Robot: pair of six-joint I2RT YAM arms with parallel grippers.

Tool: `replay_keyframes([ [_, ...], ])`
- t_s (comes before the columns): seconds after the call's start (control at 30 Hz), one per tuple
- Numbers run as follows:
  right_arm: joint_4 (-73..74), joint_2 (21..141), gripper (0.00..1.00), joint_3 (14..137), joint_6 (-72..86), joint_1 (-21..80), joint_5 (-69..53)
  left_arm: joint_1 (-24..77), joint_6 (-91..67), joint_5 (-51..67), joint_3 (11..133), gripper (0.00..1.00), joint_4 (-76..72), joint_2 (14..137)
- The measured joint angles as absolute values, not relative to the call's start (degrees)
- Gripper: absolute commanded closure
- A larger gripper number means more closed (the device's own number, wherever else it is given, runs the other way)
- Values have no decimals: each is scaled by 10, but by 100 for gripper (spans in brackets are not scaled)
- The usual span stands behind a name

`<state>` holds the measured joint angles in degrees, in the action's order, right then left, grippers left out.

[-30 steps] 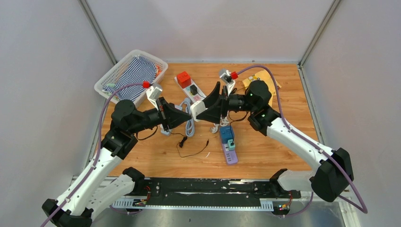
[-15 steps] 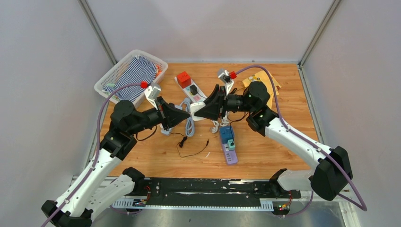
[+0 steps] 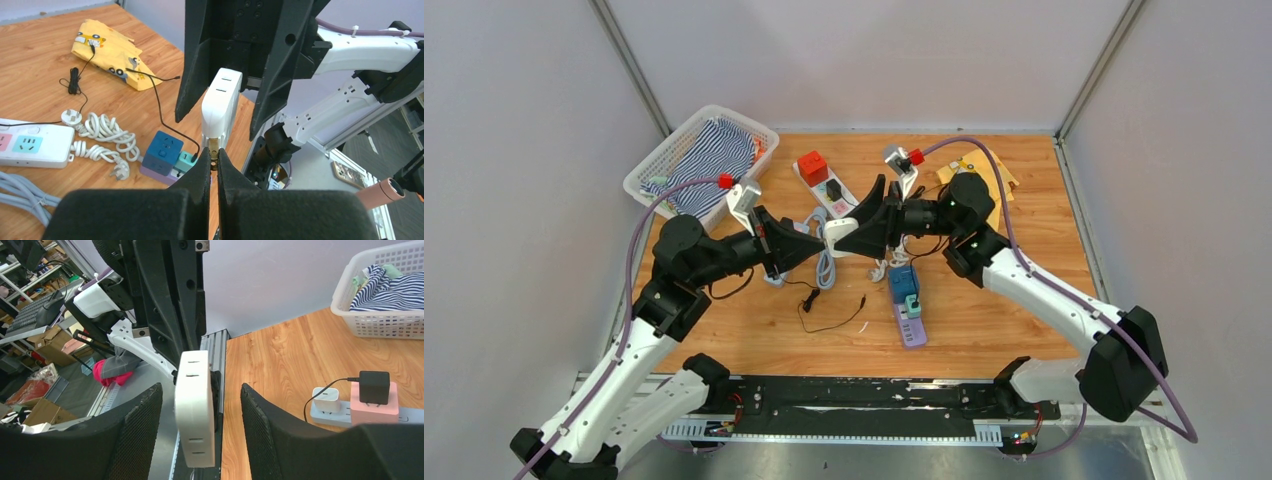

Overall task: Insert the plug
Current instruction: Pick up the plug from the center of the board.

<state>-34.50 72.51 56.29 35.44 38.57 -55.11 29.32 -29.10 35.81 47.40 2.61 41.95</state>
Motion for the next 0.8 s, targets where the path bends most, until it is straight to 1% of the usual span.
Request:
replay_keyframes([
  [0.1,-346,732,41,563,356,388,-551,293,-291,362,474,100,26,415],
  [0.27,-348,743,54,563,356,400,-551,293,-291,369,474,100,22,413],
  [0.47,-368,745,61,563,365,408,-551,293,-291,371,474,100,22,413],
  [0.5,-377,746,63,563,369,408,-552,293,-291,371,474,100,22,413],
  [0.53,-386,748,68,563,375,409,-553,293,-291,371,474,100,22,413],
  [0.63,-415,754,87,563,390,409,-555,293,-290,371,474,100,22,413],
  [0.67,-424,757,92,563,396,409,-555,293,-290,371,474,100,21,413],
  [0.73,-435,761,96,563,408,409,-555,293,-289,371,474,100,19,413],
  [0.77,-440,763,97,563,410,409,-556,293,-289,370,474,100,19,412],
  [0.8,-443,764,94,563,412,409,-556,293,-289,370,474,100,18,411],
])
